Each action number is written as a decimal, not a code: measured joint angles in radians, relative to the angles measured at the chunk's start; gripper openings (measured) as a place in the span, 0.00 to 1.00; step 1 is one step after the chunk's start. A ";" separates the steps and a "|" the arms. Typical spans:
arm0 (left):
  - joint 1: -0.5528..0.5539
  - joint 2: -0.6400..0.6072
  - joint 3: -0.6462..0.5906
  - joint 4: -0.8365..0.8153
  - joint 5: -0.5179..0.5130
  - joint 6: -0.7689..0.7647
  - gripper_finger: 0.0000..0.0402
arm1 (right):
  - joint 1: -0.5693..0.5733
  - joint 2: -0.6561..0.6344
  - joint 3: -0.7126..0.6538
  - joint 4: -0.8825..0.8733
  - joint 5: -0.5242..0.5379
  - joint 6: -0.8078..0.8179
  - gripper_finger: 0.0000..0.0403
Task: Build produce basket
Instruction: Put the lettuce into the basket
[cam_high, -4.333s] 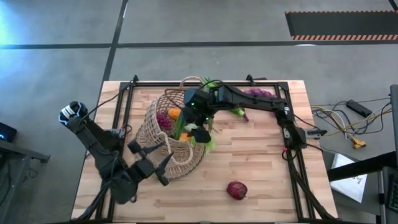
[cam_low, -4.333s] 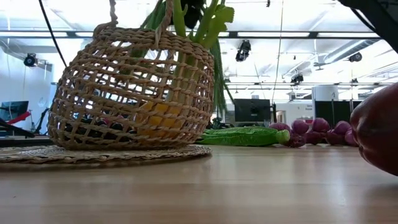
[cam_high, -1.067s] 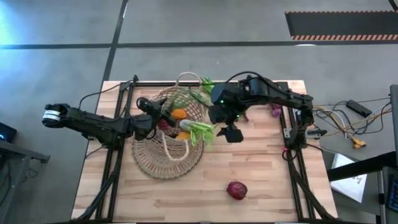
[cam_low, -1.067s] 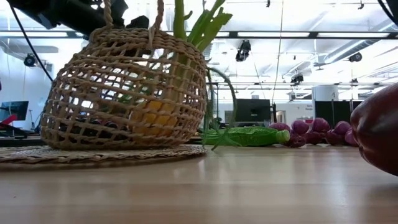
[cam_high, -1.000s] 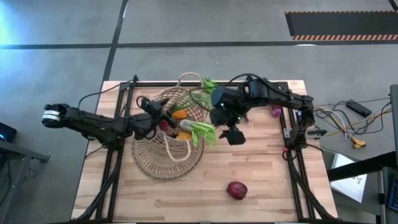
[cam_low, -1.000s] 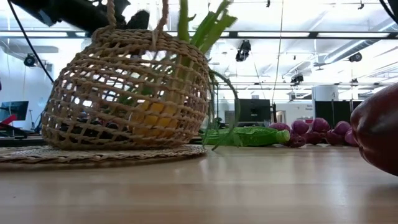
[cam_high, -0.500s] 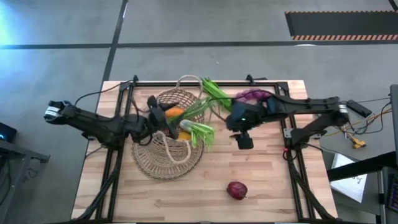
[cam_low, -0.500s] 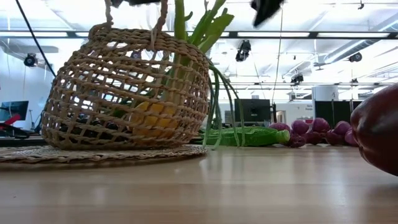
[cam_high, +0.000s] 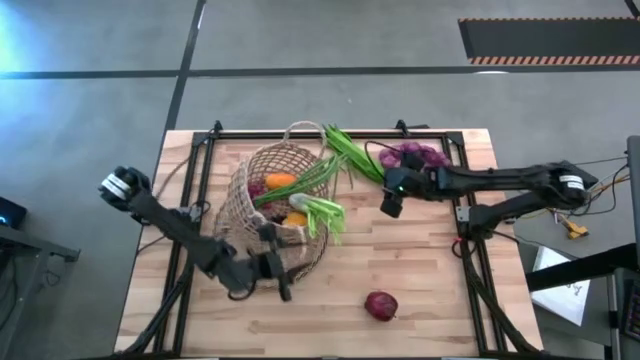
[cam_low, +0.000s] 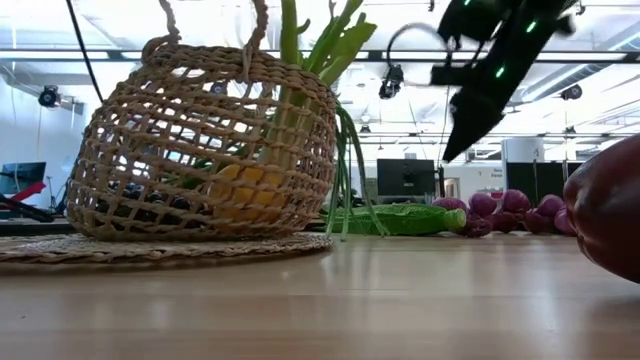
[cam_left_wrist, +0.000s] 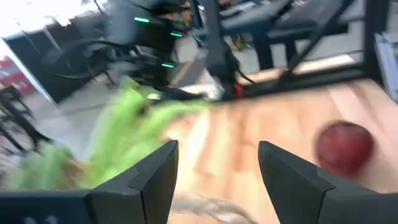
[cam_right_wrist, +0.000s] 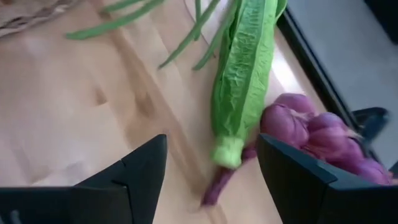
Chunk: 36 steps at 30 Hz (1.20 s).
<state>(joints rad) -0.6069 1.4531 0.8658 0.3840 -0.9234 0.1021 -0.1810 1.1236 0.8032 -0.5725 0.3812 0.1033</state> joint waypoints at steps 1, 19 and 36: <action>-0.012 0.029 0.000 0.001 0.000 -0.039 0.51 | -0.029 0.022 -0.010 0.040 -0.018 -0.025 0.61; -0.057 0.145 0.062 0.004 -0.085 -0.174 0.51 | -0.343 0.572 0.281 0.257 -0.206 -0.300 0.85; -0.094 0.120 0.257 0.066 -0.169 0.091 0.51 | -0.385 0.553 0.236 0.232 -0.230 -0.312 0.32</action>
<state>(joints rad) -0.7005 1.5730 1.1228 0.4499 -1.0922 0.1926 -0.5659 1.6768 1.0397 -0.3409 0.1513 -0.2083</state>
